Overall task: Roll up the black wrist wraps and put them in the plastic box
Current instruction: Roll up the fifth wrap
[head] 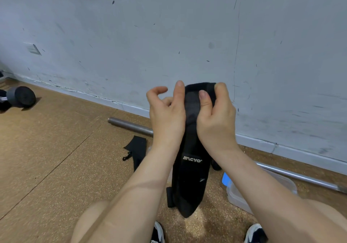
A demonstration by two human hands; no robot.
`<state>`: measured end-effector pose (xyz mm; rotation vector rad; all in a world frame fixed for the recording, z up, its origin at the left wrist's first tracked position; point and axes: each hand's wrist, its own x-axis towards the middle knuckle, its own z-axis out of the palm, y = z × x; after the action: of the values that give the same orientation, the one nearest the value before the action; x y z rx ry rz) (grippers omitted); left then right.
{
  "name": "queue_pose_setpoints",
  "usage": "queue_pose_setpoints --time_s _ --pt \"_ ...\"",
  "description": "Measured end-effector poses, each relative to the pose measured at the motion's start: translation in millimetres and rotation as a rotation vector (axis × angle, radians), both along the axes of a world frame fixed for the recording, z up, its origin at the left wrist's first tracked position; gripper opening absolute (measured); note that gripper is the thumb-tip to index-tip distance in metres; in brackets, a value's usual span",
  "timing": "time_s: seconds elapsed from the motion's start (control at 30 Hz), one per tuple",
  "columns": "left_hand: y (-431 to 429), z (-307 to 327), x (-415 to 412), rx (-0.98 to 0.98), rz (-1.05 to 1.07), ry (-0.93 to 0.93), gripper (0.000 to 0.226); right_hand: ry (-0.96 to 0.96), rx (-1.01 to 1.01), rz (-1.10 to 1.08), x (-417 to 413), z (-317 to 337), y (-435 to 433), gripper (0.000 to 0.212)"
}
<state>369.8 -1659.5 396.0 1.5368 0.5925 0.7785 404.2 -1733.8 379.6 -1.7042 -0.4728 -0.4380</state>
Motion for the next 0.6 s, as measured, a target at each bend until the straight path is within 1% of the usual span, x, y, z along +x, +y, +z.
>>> queue_pose_setpoints --time_s 0.03,0.1,0.13,0.17,0.2,0.23,0.3,0.37,0.43,0.47,0.5,0.53,0.57,0.6 --pt "3 2 0 -0.051 -0.013 0.066 0.043 -0.007 0.006 -0.008 3 1 -1 0.024" --pt "9 0 -2 -0.082 -0.149 0.153 0.06 -0.004 0.009 -0.022 8 1 -4 0.023" --pt "9 -3 -3 -0.081 -0.236 0.167 0.06 0.011 0.004 -0.024 10 1 -5 0.023" --pt "6 -5 -5 -0.065 -0.295 0.154 0.051 0.045 0.001 -0.016 11 0 -5 0.023" --pt "4 -6 -6 -0.017 -0.3 0.126 0.039 0.099 0.005 0.004 11 0 -5 0.023" --pt "3 -8 -6 0.043 -0.264 0.088 0.03 0.173 0.01 0.042 10 1 -4 0.024" --pt "4 -9 -3 0.139 -0.143 0.009 0.024 0.349 -0.006 0.193 8 0 -3 0.026" --pt "8 -8 1 0.166 -0.042 -0.049 0.025 0.524 -0.048 0.42 7 -2 -6 0.034" --pt "15 -10 4 0.128 0.001 -0.091 0.031 0.675 0.006 0.653 7 -2 -12 0.037" --pt "18 -10 3 0.101 0.013 -0.105 0.035 0.704 0.038 0.734 7 -1 -15 0.035" --pt "21 -9 3 0.07 0.022 -0.106 0.037 0.687 0.044 0.775 7 -1 -17 0.033" --pt "24 -7 3 0.016 0.01 -0.095 0.037 0.633 0.03 0.76 7 -2 -16 0.031" --pt "26 -5 2 -0.064 -0.04 -0.065 0.037 0.569 0.026 0.696 8 -4 -15 0.029" --pt "27 -2 2 -0.164 -0.134 -0.018 0.038 0.525 0.05 0.61 9 -6 -14 0.025"
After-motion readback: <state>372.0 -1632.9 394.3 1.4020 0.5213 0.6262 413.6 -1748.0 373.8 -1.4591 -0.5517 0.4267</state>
